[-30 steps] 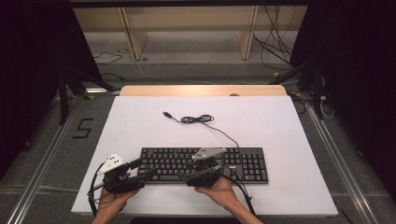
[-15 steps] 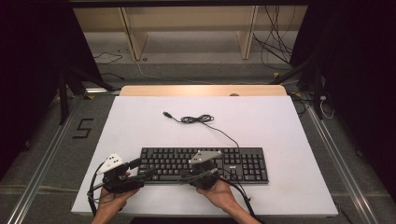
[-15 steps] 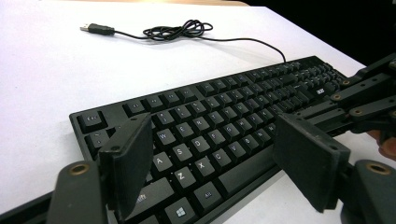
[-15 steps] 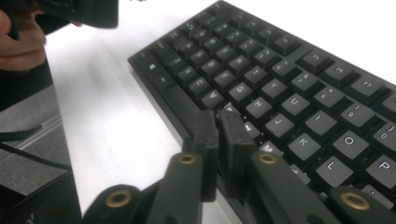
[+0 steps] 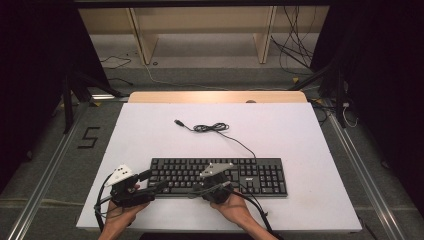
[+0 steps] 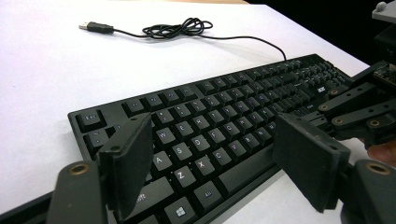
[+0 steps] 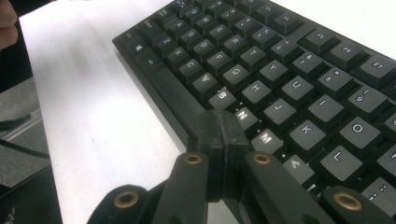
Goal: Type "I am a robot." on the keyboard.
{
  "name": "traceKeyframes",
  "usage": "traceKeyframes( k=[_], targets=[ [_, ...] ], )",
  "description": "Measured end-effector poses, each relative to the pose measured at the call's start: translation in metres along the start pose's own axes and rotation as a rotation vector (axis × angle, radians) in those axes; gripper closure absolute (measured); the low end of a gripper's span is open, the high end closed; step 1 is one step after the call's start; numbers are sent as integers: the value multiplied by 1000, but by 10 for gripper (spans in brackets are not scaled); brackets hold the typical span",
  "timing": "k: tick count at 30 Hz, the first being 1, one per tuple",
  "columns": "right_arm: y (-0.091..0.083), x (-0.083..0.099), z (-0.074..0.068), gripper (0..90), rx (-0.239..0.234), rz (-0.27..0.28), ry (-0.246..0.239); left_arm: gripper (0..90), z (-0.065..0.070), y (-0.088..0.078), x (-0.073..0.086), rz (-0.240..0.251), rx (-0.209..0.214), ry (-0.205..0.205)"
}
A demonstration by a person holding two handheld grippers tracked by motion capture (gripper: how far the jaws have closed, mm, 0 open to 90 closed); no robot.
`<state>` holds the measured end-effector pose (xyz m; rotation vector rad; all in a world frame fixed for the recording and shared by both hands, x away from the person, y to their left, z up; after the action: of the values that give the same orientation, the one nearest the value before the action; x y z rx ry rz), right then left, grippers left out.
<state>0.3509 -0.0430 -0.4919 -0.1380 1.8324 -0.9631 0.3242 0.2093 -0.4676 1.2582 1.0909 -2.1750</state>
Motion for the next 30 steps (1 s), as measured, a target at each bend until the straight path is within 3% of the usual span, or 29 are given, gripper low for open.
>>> traceKeyframes(
  k=[16, 30],
  targets=[
    [3, 3, -1, 900, 23, -15, -18, 283, -1, 0, 0, -1, -4, 0],
    [-14, -1, 5, 778, -20, 65, 35, 287, -1, 3, 0, -14, -13, -4]
  ],
)
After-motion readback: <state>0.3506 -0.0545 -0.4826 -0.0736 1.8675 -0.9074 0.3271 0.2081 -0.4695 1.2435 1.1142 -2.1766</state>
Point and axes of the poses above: each handheld gripper's, and its own axes: y roughly forward along the jaws, x roughly out of its underside, z roughly to its right, the point moved 2 cm from there along y, roughly forward along the jaws, and after that the axes turned 2 degrees about -y, right-handed, at the moved point
